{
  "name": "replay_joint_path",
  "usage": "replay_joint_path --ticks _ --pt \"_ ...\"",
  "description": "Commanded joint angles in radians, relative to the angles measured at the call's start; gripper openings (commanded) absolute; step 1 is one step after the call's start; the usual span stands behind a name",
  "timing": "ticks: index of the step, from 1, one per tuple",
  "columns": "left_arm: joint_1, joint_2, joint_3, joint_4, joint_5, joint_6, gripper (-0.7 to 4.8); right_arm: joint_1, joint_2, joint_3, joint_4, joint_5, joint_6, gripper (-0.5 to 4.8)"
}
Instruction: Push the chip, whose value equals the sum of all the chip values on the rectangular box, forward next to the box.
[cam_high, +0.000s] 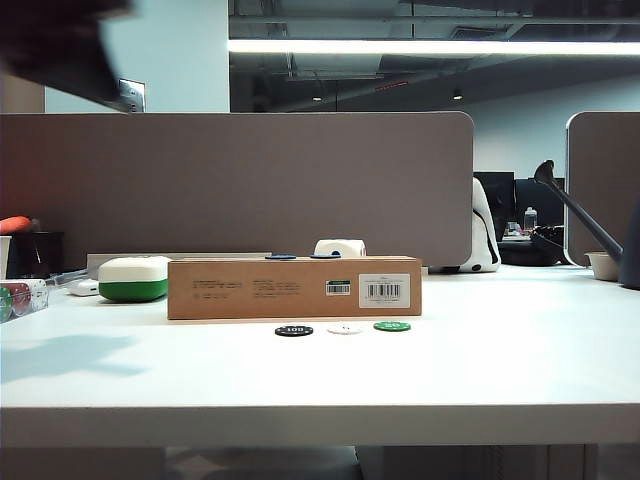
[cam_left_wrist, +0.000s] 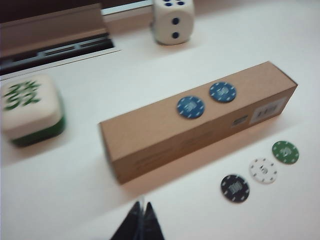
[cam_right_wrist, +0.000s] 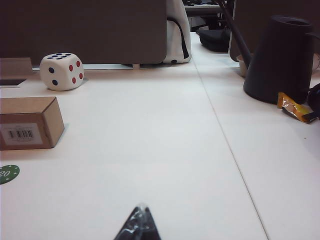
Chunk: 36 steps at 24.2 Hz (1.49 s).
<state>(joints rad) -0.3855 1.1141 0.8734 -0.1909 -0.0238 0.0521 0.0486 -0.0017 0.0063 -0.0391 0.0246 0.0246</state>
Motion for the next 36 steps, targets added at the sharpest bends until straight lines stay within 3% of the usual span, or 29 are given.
replay_joint_path --ticks 1,6,16,27,29,33,36 --pt "-0.018 0.162 0.137 0.006 0.002 0.000 -0.05 0.000 0.000 -0.005 0.013 -0.002 -0.003 -0.06" --pt "-0.084 0.391 0.310 0.032 0.000 0.000 -0.05 -0.001 0.001 -0.005 0.013 -0.001 -0.003 -0.06" --pt "-0.216 0.509 0.317 0.048 0.001 0.000 -0.05 -0.001 0.001 -0.005 0.013 -0.002 -0.003 -0.06" --pt "-0.210 0.513 0.317 0.050 0.001 0.000 -0.05 -0.001 0.001 -0.005 0.014 -0.002 -0.002 -0.06" --pt "-0.201 0.513 0.317 0.049 0.004 0.000 -0.05 0.000 0.001 -0.005 0.016 -0.024 0.046 -0.06" --pt "-0.166 0.513 0.317 0.047 0.004 0.000 -0.05 0.000 0.001 -0.005 0.016 -0.195 0.250 -0.06" --pt "-0.132 0.514 0.317 0.048 0.001 0.000 -0.05 0.000 0.001 -0.005 0.036 -0.281 0.329 -0.06"
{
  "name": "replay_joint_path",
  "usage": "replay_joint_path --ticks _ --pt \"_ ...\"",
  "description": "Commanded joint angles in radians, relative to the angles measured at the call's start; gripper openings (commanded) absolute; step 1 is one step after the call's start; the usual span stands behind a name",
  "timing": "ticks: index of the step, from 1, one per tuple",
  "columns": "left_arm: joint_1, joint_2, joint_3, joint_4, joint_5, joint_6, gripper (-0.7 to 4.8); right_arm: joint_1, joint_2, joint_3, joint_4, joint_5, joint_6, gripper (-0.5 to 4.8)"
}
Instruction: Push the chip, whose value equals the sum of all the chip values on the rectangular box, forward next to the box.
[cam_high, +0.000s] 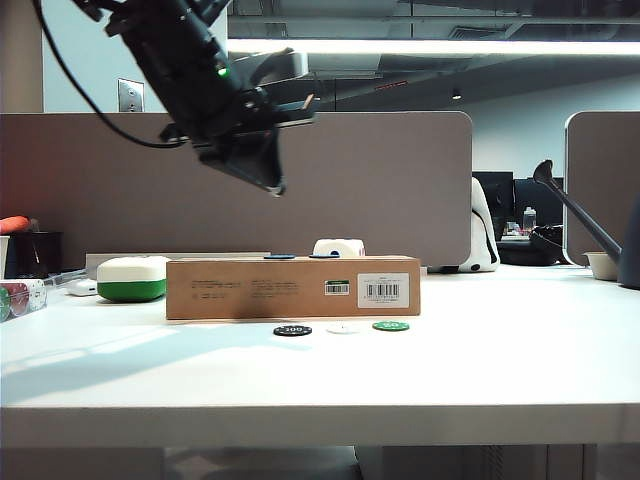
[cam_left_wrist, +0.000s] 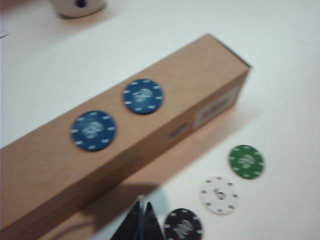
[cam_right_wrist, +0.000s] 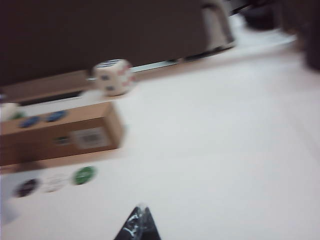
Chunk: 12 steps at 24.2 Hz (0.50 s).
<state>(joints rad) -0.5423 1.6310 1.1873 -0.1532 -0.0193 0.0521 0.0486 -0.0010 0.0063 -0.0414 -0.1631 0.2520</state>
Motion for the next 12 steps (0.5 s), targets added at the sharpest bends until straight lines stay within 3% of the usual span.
replay_joint_path --ticks 1,7,12 --pt "0.035 -0.003 0.003 0.010 -0.004 0.000 -0.05 0.000 0.000 -0.005 0.044 -0.102 0.136 -0.06" --pt "0.063 -0.003 0.003 0.005 -0.006 0.000 -0.05 0.000 0.000 -0.005 0.099 -0.085 0.364 -0.06" --pt "0.063 -0.003 0.003 -0.026 -0.003 0.000 -0.05 0.000 0.003 0.003 0.200 -0.185 0.386 -0.06"
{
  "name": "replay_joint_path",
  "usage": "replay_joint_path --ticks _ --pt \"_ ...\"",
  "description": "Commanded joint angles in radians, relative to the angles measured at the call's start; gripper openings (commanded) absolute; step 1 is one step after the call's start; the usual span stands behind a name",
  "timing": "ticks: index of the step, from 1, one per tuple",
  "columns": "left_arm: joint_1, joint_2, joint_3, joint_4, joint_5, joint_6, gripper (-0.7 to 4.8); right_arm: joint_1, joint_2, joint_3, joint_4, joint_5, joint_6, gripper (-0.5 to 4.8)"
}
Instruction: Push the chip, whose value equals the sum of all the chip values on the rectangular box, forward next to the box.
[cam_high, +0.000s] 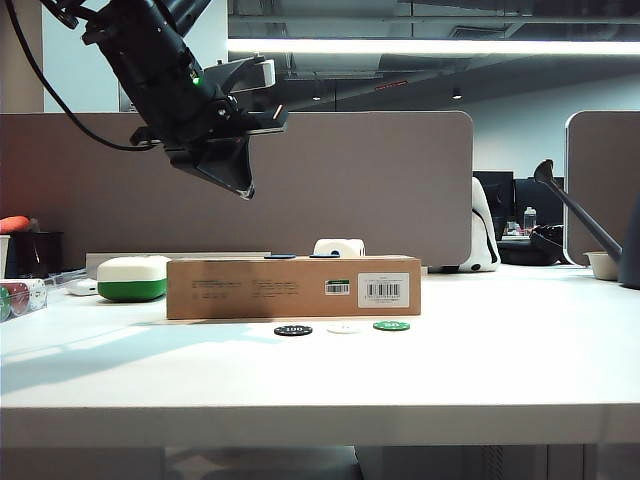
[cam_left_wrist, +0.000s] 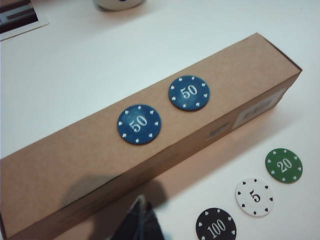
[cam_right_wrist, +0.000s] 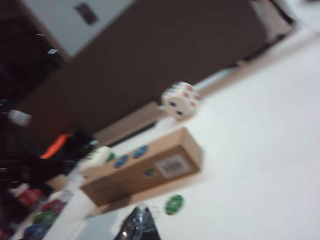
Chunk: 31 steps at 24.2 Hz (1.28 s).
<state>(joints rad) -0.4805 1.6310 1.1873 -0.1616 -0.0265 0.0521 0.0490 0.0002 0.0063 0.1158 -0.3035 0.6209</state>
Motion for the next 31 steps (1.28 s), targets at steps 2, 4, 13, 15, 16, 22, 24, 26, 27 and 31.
replay_joint_path --ticks 2,4,13,15,16,22,24,26,27,31 --pt "0.008 -0.003 0.003 -0.034 0.003 0.000 -0.05 0.000 0.002 0.009 0.022 -0.054 0.040 -0.06" --pt "0.012 -0.003 0.003 -0.057 -0.003 0.000 -0.05 0.000 0.013 0.011 -0.044 -0.055 0.078 -0.06" --pt "0.001 -0.003 0.004 -0.091 0.004 0.000 -0.05 0.059 0.226 0.060 -0.074 -0.054 0.016 -0.06" --pt "0.001 -0.003 0.004 -0.091 0.004 0.000 -0.05 0.148 0.334 0.128 -0.049 0.011 -0.052 -0.06" --pt "0.001 -0.003 0.004 -0.091 0.004 0.000 -0.05 0.215 0.423 0.181 -0.047 0.072 -0.103 -0.06" --pt "0.001 -0.006 0.004 -0.084 0.004 0.000 -0.05 0.473 0.929 0.362 0.222 0.142 -0.172 -0.01" --pt "0.001 -0.010 0.004 -0.085 0.004 0.000 -0.05 0.510 1.051 0.407 0.289 0.136 -0.177 -0.01" --pt "0.001 -0.017 0.006 -0.085 0.004 0.000 -0.05 0.531 1.170 0.465 0.299 0.122 -0.177 -0.01" --pt "0.001 -0.018 0.008 -0.084 0.004 0.000 -0.05 0.536 1.235 0.500 0.300 0.105 -0.176 -0.01" --pt "0.001 -0.042 0.008 -0.082 0.004 0.000 -0.05 0.552 1.500 0.660 0.300 0.031 -0.177 -0.01"
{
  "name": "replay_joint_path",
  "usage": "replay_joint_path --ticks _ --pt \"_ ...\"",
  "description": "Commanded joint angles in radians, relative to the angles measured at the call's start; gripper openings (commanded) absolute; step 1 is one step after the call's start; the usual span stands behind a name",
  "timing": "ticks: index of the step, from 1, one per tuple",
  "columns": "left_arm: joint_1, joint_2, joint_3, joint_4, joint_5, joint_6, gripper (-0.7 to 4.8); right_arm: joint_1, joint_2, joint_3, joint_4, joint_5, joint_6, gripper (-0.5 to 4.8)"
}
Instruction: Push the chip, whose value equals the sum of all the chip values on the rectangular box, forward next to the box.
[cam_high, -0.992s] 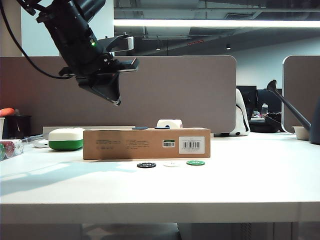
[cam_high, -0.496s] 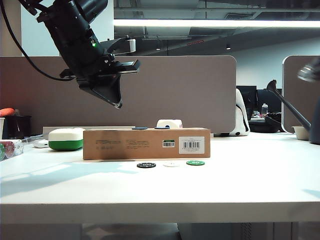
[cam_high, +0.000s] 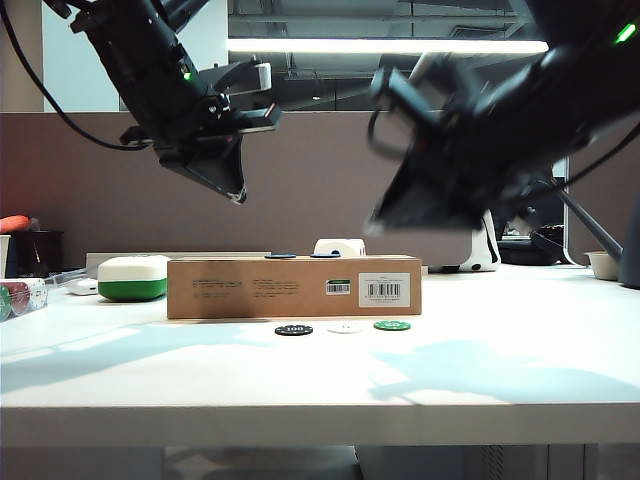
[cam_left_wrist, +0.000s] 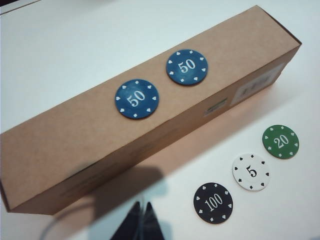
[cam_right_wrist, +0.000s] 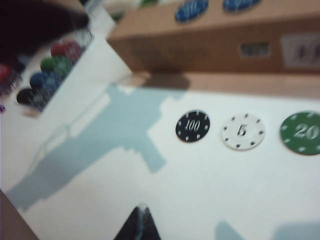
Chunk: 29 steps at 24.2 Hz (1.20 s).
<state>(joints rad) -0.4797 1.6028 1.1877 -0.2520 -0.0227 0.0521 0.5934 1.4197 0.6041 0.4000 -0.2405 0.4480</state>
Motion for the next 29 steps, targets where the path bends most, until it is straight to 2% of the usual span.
replay_joint_path --ticks 1,9,12,15,23,29 --pt "0.000 -0.018 0.008 0.007 0.000 0.000 -0.05 0.011 0.112 0.082 0.014 -0.031 -0.004 -0.01" --pt "0.000 -0.062 0.007 0.025 0.000 0.000 -0.05 0.031 0.335 0.234 0.011 -0.055 -0.008 -0.02" --pt "0.000 -0.062 0.007 0.024 0.000 0.000 -0.05 0.042 0.386 0.317 -0.130 -0.042 -0.053 -0.03" --pt "0.000 -0.062 0.007 0.024 0.000 0.000 -0.05 0.066 0.435 0.403 -0.248 0.016 -0.120 -0.03" --pt "0.000 -0.062 0.007 0.025 0.000 0.000 -0.05 0.078 0.510 0.479 -0.315 0.072 -0.171 -0.04" --pt "0.000 -0.062 0.007 0.025 0.000 0.000 -0.05 0.077 0.546 0.500 -0.365 0.182 -0.196 -0.04"
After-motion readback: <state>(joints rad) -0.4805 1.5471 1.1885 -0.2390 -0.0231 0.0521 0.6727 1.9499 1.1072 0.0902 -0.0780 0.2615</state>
